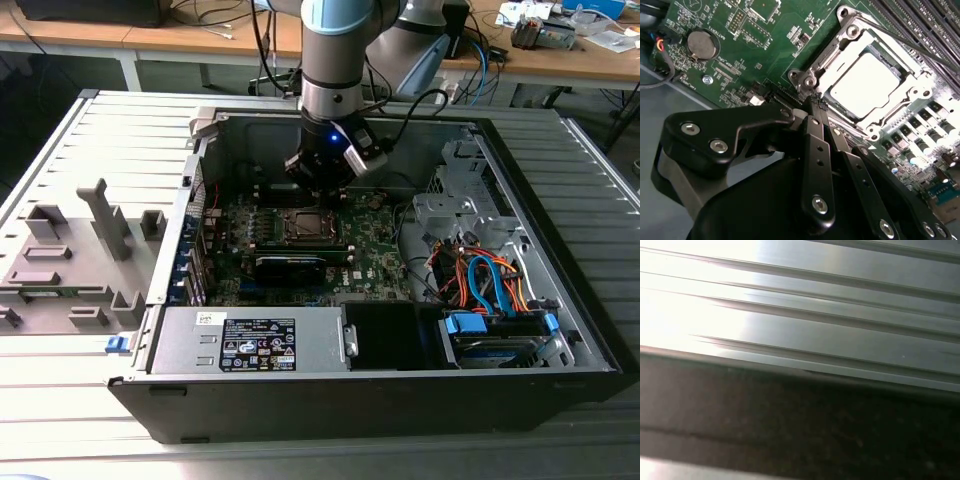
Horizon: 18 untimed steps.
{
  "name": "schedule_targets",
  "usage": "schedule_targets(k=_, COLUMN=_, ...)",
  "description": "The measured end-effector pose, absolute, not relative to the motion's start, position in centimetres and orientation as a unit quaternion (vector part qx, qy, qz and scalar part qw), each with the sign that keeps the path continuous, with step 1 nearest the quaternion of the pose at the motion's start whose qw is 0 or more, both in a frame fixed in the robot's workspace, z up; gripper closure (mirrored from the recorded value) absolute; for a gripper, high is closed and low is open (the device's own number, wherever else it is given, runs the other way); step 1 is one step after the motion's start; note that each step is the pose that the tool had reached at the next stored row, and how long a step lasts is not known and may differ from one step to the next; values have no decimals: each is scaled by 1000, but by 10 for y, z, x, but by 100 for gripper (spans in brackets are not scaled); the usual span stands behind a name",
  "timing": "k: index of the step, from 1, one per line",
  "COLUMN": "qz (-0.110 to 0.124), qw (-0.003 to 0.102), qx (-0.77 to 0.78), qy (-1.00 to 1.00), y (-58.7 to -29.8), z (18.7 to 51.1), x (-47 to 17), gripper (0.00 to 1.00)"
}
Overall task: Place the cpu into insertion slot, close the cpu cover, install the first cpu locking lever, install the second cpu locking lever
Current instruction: 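Install the first cpu locking lever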
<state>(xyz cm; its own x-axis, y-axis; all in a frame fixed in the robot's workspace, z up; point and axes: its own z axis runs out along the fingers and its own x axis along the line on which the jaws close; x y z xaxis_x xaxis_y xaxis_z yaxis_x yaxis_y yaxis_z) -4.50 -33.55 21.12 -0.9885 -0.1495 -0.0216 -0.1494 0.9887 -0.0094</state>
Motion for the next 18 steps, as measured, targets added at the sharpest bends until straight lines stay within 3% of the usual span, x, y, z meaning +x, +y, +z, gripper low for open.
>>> schedule_targets(k=18, qz=8, qw=18, qx=-75, qy=997, y=-334, z=210, x=-87, gripper=89)
